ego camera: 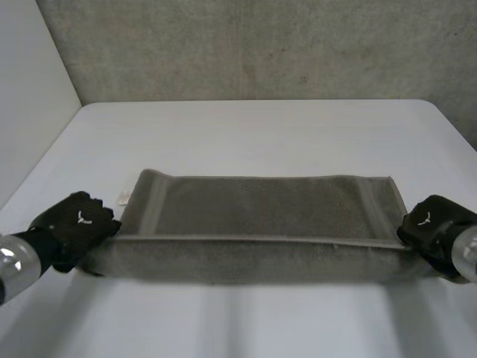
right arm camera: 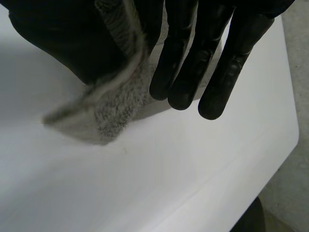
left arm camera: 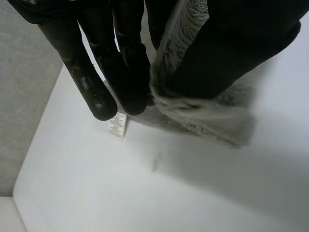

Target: Fold the laundry

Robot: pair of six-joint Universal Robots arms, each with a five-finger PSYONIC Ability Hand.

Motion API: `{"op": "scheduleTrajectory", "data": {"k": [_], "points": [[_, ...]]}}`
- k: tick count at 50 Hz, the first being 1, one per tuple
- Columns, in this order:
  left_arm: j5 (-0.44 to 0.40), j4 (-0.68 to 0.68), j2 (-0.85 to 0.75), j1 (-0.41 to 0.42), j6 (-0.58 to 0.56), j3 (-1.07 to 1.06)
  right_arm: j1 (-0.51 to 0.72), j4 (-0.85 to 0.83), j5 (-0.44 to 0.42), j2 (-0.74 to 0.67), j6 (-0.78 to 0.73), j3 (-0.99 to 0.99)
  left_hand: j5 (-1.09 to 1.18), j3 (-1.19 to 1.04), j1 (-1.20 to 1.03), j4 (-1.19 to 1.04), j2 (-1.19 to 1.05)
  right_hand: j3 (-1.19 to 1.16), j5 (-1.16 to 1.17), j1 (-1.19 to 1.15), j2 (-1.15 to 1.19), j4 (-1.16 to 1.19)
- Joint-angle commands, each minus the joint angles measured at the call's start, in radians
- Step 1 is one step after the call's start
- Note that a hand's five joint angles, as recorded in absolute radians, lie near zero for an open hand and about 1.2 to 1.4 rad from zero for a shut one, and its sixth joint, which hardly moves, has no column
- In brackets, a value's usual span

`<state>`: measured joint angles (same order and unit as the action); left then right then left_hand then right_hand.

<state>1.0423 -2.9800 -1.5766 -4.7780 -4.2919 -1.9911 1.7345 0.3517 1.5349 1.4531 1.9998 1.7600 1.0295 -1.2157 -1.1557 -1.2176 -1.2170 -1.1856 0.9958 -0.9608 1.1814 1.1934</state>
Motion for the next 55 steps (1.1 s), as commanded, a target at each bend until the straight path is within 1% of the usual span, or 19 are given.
{"op": "scheduleTrajectory", "data": {"k": [1, 5, 10, 12, 13, 15, 16, 17, 18, 19, 23, 29, 31, 37, 39, 43, 47, 51, 55], "points": [[0.027, -0.142, -0.319, 0.084, 0.007, 0.225, 0.046, -0.135, 0.059, -0.220, 0.005, -0.171, 0.192, -0.181, -0.241, -0.179, -0.179, -0.211, 0.226, -0.435, 0.215, 0.203], [0.081, -0.146, -0.390, 0.118, 0.015, 0.387, 0.109, -0.271, 0.157, -0.295, 0.060, -0.385, 0.192, -0.181, -0.241, -0.179, -0.179, -0.211, 0.226, -0.435, 0.215, 0.203], [0.140, -0.212, -0.419, 0.165, 0.096, 0.649, 0.126, -0.437, 0.205, -0.300, 0.169, -0.603, 0.192, -0.181, -0.241, -0.179, -0.179, -0.211, 0.226, -0.435, 0.215, 0.203], [0.177, -0.308, -0.416, 0.196, 0.231, 0.809, 0.126, -0.505, 0.203, -0.295, 0.200, -0.657, 0.192, -0.181, -0.241, -0.179, -0.179, -0.211, 0.226, -0.435, 0.215, 0.203], [0.177, -0.309, -0.416, 0.196, 0.231, 0.810, 0.126, -0.578, 0.203, -0.286, 0.226, -0.700, 0.192, -0.181, -0.241, -0.179, -0.179, -0.211, 0.226, -0.435, 0.215, 0.203], [0.228, -0.405, -0.401, 0.216, 0.387, 0.941, 0.128, -0.664, 0.205, -0.272, 0.252, -0.726, 0.192, -0.181, -0.241, -0.179, -0.179, -0.211, 0.226, -0.435, 0.215, 0.203], [0.228, -0.406, -0.401, 0.216, 0.388, 0.942, 0.129, -0.754, 0.203, -0.249, 0.273, -0.731, 0.192, -0.181, -0.241, -0.179, -0.179, -0.211, 0.226, -0.435, 0.215, 0.203], [0.258, -0.450, -0.389, 0.221, 0.459, 0.986, 0.129, -0.755, 0.203, -0.249, 0.274, -0.731, 0.192, -0.181, -0.241, -0.179, -0.179, -0.211, 0.226, -0.435, 0.215, 0.203], [0.259, -0.450, -0.388, 0.221, 0.460, 0.986, 0.129, -0.833, 0.206, -0.222, 0.292, -0.728, 0.192, -0.181, -0.241, -0.179, -0.179, -0.211, 0.226, -0.435, 0.215, 0.203], [0.289, -0.488, -0.367, 0.227, 0.521, 1.014, 0.129, -0.893, 0.209, -0.196, 0.306, -0.717, 0.192, -0.181, -0.241, -0.179, -0.179, -0.211, 0.226, -0.435, 0.215, 0.203], [0.353, -0.562, -0.315, 0.230, 0.638, 1.000, 0.132, -0.933, 0.206, -0.171, 0.312, -0.677, 0.192, -0.181, -0.241, -0.179, -0.179, -0.211, 0.226, -0.435, 0.215, 0.203], [0.349, -0.573, -0.303, 0.227, 0.655, 0.874, 0.125, -0.930, 0.192, -0.166, 0.324, -0.550, 0.192, -0.181, -0.241, -0.179, -0.179, -0.211, 0.226, -0.435, 0.215, 0.203], [0.341, -0.577, -0.303, 0.219, 0.655, 0.749, 0.123, -0.932, 0.174, -0.166, 0.332, -0.504, 0.192, -0.181, -0.241, -0.179, -0.179, -0.211, 0.226, -0.435, 0.215, 0.203], [0.277, -0.613, -0.318, 0.211, 0.653, 0.538, 0.116, -0.928, 0.045, -0.177, 0.338, -0.305, 0.192, -0.181, -0.241, -0.179, -0.179, -0.211, 0.226, -0.435, 0.215, 0.203], [0.213, -0.697, -0.347, 0.207, 0.646, 0.407, 0.111, -0.930, 0.010, -0.185, 0.338, -0.252, 0.192, -0.181, -0.241, -0.179, -0.179, -0.211, 0.226, -0.435, 0.215, 0.203], [0.177, -0.792, -0.388, 0.201, 0.623, 0.301, 0.096, -0.924, -0.074, -0.258, 0.332, -0.144, 0.192, -0.181, -0.241, -0.179, -0.179, -0.211, 0.226, -0.435, 0.215, 0.203], [0.163, -0.875, -0.433, 0.193, 0.534, 0.194, 0.092, -0.895, -0.082, -0.295, 0.327, -0.105, 0.192, -0.181, -0.241, -0.179, -0.179, -0.211, 0.226, -0.435, 0.215, 0.203], [0.162, -0.869, -0.431, 0.187, 0.468, 0.138, 0.083, -0.759, -0.079, -0.310, 0.297, -0.086, 0.192, -0.181, -0.241, -0.179, -0.179, -0.211, 0.226, -0.435, 0.215, 0.203], [0.160, -0.811, -0.358, 0.133, 0.387, 0.036, 0.065, -0.612, -0.070, -0.293, 0.234, -0.076, 0.192, -0.181, -0.241, -0.179, -0.179, -0.211, 0.226, -0.435, 0.215, 0.203]]}}
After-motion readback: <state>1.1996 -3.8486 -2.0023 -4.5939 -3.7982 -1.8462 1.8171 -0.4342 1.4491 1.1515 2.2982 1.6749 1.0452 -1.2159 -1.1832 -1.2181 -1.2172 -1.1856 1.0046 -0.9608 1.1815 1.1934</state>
